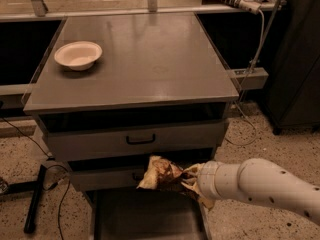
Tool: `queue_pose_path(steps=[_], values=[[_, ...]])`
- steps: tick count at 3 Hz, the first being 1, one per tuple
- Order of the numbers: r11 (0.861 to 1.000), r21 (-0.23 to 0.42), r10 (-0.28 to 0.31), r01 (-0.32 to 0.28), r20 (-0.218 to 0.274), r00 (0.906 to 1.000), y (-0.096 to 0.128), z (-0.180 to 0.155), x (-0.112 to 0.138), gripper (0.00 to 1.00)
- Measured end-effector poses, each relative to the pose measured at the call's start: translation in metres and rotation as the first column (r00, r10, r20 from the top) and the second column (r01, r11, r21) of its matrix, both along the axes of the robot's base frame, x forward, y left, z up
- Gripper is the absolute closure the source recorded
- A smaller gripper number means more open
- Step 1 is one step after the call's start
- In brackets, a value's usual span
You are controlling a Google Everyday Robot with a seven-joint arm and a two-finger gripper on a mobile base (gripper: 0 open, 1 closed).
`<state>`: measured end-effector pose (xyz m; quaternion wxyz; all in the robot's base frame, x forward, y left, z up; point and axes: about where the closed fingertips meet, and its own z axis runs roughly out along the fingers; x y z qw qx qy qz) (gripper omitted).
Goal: Place brown chip bag into bottom drawer
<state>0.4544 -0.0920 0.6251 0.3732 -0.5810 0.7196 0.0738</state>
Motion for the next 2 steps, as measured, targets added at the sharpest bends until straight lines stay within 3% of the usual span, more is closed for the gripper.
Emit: queue_pose_path(steps=[2], values=[[0.998, 0.063, -0.012, 0.01, 0.023, 0.9997, -0.001, -0.1, 0.01, 1.0]])
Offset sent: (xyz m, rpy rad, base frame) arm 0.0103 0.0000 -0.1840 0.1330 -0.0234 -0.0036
